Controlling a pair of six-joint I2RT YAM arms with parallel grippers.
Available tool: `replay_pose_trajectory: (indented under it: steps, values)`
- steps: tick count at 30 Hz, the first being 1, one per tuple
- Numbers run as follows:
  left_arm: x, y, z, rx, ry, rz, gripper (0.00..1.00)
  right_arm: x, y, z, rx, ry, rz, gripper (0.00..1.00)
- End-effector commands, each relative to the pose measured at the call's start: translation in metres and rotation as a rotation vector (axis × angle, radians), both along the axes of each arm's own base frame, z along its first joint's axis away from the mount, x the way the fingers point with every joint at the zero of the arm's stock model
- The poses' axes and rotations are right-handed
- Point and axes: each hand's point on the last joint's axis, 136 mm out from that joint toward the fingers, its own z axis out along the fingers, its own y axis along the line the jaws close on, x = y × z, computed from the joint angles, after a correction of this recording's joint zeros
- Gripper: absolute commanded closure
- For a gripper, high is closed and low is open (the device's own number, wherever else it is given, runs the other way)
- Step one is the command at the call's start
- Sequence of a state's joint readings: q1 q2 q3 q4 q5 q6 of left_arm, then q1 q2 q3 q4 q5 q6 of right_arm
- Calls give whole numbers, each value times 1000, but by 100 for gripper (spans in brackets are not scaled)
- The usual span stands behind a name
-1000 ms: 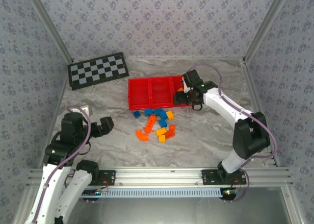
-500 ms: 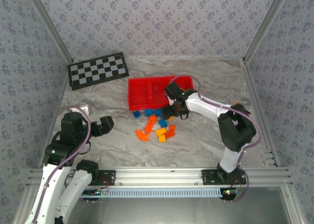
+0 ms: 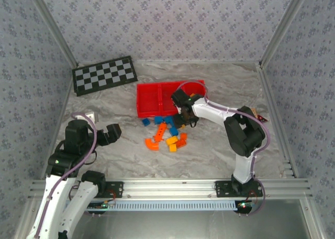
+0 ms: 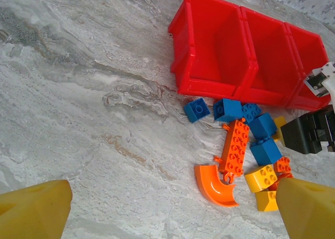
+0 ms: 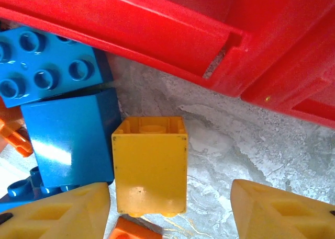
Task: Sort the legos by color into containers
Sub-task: Pick up the lego from the center of the table.
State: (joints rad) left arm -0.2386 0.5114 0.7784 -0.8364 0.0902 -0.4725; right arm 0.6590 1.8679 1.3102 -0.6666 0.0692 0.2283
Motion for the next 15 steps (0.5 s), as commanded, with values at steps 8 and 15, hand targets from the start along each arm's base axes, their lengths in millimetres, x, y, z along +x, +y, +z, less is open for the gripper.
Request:
replay_pose_trajectory:
  steps: [8,15]
  values:
    - [0,-4,2,-6,-12,-20,0,1,-4,-9,-78,26,19,52]
    - [0,-4,2,-6,-10,-20,0,-3,-15,-11,-124,48,2,55]
